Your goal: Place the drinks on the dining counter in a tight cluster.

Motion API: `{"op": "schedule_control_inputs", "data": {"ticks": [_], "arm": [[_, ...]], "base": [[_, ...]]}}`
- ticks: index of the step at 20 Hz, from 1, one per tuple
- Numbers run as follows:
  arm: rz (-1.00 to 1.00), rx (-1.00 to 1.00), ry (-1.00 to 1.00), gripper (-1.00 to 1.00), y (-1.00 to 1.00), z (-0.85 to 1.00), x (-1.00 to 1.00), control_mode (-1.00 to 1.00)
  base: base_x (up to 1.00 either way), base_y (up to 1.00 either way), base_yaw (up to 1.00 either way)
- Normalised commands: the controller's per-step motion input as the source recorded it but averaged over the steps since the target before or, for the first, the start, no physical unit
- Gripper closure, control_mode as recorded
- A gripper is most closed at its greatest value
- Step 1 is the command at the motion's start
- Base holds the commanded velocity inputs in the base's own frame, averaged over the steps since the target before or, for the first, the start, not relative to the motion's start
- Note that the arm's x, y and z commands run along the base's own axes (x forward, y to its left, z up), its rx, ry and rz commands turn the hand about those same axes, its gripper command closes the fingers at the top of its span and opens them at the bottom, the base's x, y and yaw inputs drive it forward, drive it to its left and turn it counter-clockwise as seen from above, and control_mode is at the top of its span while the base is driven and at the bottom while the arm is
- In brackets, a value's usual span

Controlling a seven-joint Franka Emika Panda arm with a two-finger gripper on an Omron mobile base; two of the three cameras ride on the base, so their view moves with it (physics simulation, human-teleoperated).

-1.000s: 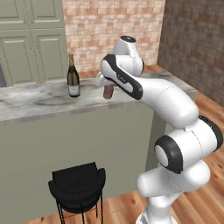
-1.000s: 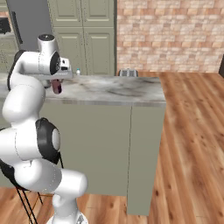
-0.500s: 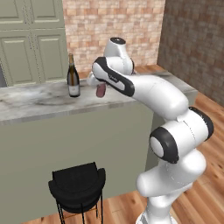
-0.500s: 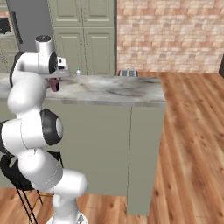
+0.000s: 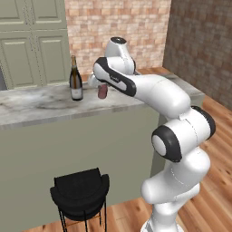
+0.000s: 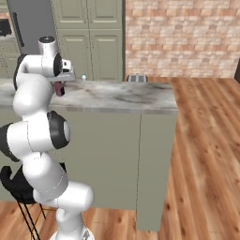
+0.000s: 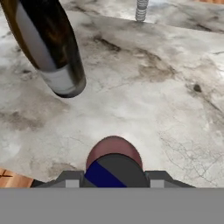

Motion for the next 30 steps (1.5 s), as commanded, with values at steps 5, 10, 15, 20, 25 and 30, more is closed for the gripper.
{"op": "schedule_control_inputs", "data": {"ticks": [5,10,15,20,25,30], "arm": [[0.00,0.00,0.00,1.00,0.00,-0.04,0.18,-1.00],[0.00,0.00,-0.03,1.00,0.00,-0.13,0.25,-1.00],[0.00,0.00,-0.05,1.00,0.00,-0.14,0.29,-1.00],[0.00,0.00,-0.02,1.00,0.00,-0.02,0.05,-1.00],[0.00,0.00,0.00,1.00,0.00,0.00,0.03,-1.00],[0.00,0.00,0.00,1.00,0.00,-0.12,0.11,-1.00]], "base": [[0.00,0.00,0.00],[0.00,0.00,0.00],[0.00,0.00,0.00],[0.00,0.00,0.00],[0.00,0.00,0.00],[0.00,0.00,0.00]]}}
